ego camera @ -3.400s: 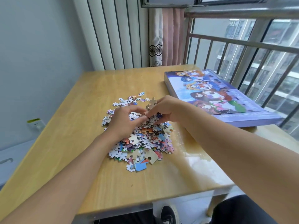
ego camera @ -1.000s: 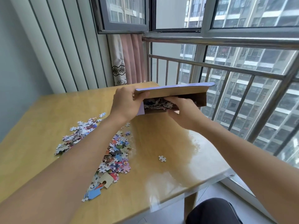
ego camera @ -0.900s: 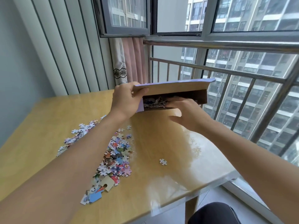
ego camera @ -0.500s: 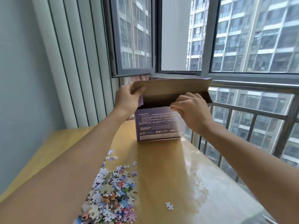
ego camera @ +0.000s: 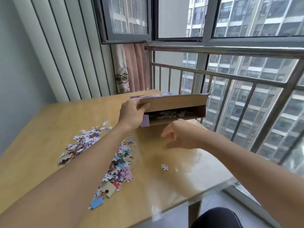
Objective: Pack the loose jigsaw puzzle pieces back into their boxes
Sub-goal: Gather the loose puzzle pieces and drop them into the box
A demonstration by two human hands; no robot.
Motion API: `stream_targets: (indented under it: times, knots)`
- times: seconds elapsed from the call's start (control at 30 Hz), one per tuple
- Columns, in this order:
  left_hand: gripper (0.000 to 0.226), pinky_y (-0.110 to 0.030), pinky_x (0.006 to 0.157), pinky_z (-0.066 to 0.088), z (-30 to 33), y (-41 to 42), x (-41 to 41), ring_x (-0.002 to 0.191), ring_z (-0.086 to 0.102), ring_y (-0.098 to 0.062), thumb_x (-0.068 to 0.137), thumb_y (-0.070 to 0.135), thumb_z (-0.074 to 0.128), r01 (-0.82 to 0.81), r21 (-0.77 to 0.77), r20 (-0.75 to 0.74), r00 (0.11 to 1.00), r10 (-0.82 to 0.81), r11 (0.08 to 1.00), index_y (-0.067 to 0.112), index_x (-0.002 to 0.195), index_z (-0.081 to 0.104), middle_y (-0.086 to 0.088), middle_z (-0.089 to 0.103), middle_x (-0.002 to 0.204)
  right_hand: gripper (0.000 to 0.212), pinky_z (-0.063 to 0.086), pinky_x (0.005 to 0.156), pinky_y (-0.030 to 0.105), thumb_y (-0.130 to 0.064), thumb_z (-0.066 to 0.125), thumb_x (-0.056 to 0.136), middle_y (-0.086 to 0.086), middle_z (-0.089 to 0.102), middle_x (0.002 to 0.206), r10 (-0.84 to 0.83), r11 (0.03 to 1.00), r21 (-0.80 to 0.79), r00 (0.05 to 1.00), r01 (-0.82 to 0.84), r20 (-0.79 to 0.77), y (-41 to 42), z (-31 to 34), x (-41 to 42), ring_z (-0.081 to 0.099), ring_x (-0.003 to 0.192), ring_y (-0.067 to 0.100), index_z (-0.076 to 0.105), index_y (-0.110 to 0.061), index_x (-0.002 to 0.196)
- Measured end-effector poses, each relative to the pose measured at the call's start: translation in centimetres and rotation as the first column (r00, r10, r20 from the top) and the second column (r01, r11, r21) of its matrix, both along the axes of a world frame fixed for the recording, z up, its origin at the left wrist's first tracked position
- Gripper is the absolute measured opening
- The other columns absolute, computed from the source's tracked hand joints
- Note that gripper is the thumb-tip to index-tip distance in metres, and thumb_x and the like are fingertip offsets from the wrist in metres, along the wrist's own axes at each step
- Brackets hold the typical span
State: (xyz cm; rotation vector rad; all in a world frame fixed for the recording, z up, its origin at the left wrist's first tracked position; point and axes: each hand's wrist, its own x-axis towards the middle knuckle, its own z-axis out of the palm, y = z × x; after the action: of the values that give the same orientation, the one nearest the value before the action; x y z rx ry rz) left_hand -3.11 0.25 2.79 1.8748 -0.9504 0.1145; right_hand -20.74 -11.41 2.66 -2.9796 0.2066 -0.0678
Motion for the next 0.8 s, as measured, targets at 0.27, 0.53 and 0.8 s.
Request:
stream_targets:
  times: [0.27,0.53,0.8]
  knots:
    - [0.026,-0.040,0.084,0.051,-6.4,1.7,-0.6,0.098,0.068,-0.023,0.096,0.031,0.064,0.071,0.110,-0.098,0.993,-0.060,0.991,0.011,0.105,0.076,-0.002,0.076,0.100,0.032,0.054,0.070,0.032,-0.034,0.088,0.072,-0.007,0.068,0.087,0.013,0.982,0.187,0.984,0.020,-0.176,1.4,-5.4,-1.7,0.063,0.080,0.017,0.076,-0.020,0.098]
    - [0.015,-0.026,0.066,0.044,-6.7,3.6,-0.4,0.069,0.057,-0.006,0.094,0.027,0.067,0.179,0.171,-0.127,0.979,-0.158,0.969,0.020,0.104,0.077,-0.004,0.075,0.083,0.007,0.041,0.056,0.011,-0.018,0.084,0.077,-0.012,0.068,0.069,-0.037,0.963,0.265,0.997,0.052,-0.060,2.4,-6.6,-1.2,0.062,0.065,0.005,0.078,-0.019,0.079]
    - [0.051,-0.026,0.104,0.044,-5.8,7.8,0.4,0.117,0.055,-0.001,0.086,0.000,0.057,0.198,0.288,-0.087,0.980,-0.180,0.937,0.033,0.125,0.065,0.014,0.061,0.128,0.008,0.042,0.062,0.014,-0.021,0.082,0.081,-0.006,0.068,0.078,0.006,0.947,0.322,1.000,-0.008,0.009,6.3,-7.6,1.5,0.061,0.069,0.007,0.076,-0.018,0.085]
